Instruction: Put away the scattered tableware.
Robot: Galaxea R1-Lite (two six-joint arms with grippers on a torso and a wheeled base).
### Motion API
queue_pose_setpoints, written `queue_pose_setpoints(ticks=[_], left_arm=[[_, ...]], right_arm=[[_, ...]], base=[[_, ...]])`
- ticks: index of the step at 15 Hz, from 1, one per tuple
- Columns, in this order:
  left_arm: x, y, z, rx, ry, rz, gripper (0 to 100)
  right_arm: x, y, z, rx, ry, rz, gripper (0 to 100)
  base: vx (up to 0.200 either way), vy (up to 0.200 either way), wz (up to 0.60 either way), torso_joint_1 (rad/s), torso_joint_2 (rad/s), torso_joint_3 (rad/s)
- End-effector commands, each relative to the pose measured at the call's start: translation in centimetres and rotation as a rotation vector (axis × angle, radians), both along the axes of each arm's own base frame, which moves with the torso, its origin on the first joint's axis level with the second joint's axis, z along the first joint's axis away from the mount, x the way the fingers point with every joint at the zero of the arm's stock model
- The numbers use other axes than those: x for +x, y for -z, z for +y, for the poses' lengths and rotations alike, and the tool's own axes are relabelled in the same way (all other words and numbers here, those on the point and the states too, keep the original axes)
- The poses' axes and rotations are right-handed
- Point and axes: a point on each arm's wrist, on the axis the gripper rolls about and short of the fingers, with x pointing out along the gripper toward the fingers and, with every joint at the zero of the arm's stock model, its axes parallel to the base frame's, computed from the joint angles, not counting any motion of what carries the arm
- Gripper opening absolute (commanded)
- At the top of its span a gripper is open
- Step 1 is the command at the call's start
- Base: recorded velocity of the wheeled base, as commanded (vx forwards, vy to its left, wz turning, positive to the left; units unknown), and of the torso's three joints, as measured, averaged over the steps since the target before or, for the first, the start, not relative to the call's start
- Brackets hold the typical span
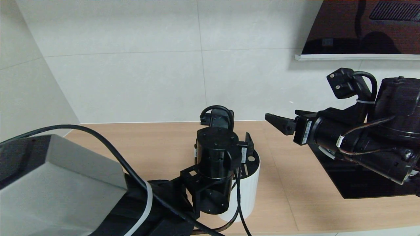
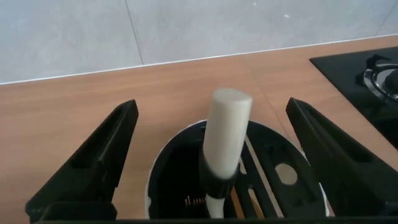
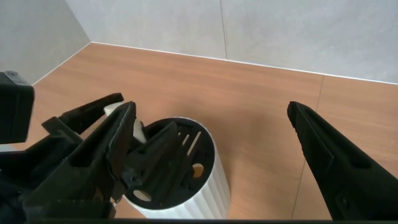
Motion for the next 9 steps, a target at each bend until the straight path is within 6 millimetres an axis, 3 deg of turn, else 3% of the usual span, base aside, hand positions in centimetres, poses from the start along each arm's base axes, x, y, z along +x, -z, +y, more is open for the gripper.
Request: queue_pose_setpoints(ticks=[1, 3, 7, 9], left_arm=[[-0.6, -2.1, 1.0, -0.041, -0.002, -0.032, 100], [-1.9, -4.9, 2.8, -0.096, 0.021, -0.073, 100], [-3.6, -8.5, 7.3, -0.15, 0.043, -0.136, 100], [-4.5, -11.5, 11.5, -0.177, 0.015, -0.223, 100]], right_arm=[[0.0, 0.0, 0.0, 0.001, -0.001, -0.002, 100], [-0.2, -0.3, -0.1, 0.007, -0.001, -0.009, 100], [-0.6, -1.0, -0.5, 0.023, 0.005, -0.028, 100], [-1.9, -2.2, -1.8, 0.05, 0.019, -0.067, 100]], base=[[0.0, 0.0, 0.0, 0.0, 0.0, 0.0], [0.0, 0.0, 0.0, 0.0, 0.0, 0.0], [0.0, 0.0, 0.0, 0.0, 0.0, 0.0], [0.0, 0.0, 0.0, 0.0, 0.0, 0.0]])
